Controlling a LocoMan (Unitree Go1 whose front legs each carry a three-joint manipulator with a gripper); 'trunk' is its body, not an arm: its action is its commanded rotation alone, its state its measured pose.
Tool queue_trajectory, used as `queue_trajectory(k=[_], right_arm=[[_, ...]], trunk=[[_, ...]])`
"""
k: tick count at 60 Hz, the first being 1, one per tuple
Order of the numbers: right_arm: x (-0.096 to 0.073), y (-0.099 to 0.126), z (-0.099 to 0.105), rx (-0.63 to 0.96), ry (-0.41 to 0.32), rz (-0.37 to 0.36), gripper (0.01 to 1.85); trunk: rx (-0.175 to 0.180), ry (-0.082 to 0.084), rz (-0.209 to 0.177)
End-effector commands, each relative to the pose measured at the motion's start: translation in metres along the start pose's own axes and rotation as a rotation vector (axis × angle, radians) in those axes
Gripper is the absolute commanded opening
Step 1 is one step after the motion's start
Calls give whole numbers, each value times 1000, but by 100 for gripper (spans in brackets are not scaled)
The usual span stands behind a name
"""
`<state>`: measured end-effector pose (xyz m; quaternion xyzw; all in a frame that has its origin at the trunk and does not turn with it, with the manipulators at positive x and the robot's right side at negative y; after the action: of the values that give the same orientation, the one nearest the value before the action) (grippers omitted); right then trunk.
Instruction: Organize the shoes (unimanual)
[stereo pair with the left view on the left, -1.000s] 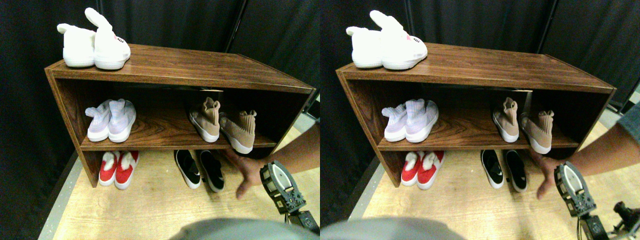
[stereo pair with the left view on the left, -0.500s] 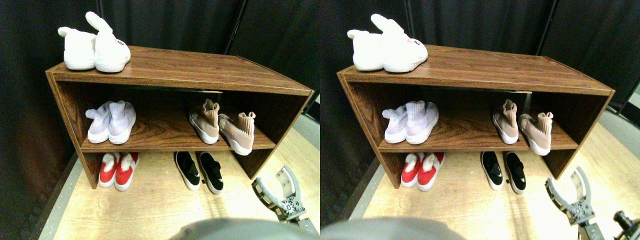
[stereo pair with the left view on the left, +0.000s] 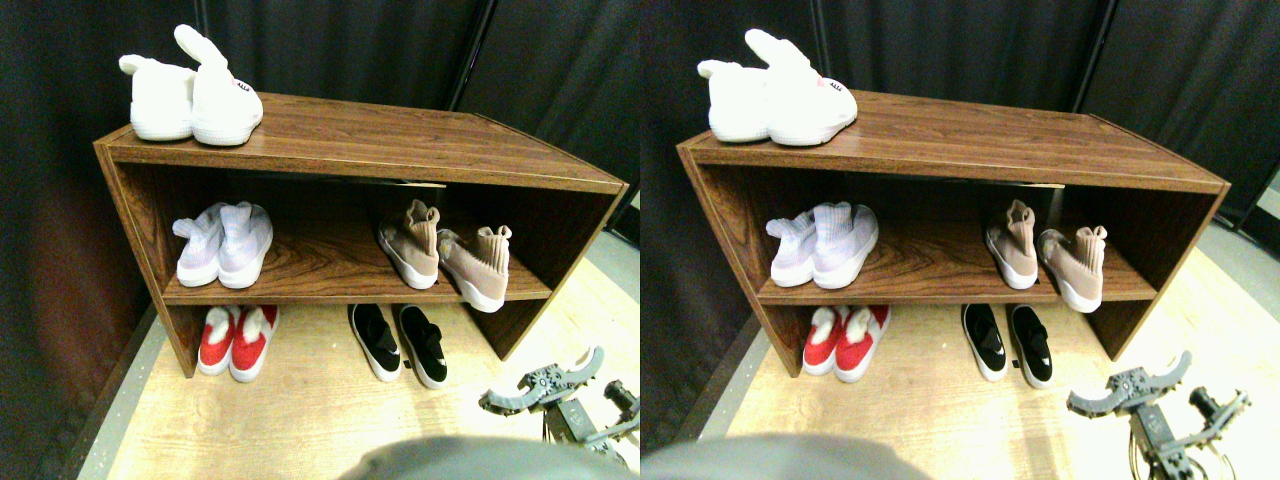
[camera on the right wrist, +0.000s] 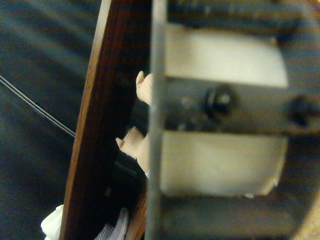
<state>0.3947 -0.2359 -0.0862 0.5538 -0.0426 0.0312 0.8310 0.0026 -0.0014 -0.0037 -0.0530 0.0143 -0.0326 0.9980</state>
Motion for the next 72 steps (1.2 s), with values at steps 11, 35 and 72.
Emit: queue_trajectory(k=[11,35,72], right_arm=[[17,5,2,-27,2,-22,182],[56,-5,-5,13,33,-119,173],[100,-27,-22,-58,-18,-208,166]], trunk=[[-16,-18,5],[-24,-17,18],[-26,-16,36]])
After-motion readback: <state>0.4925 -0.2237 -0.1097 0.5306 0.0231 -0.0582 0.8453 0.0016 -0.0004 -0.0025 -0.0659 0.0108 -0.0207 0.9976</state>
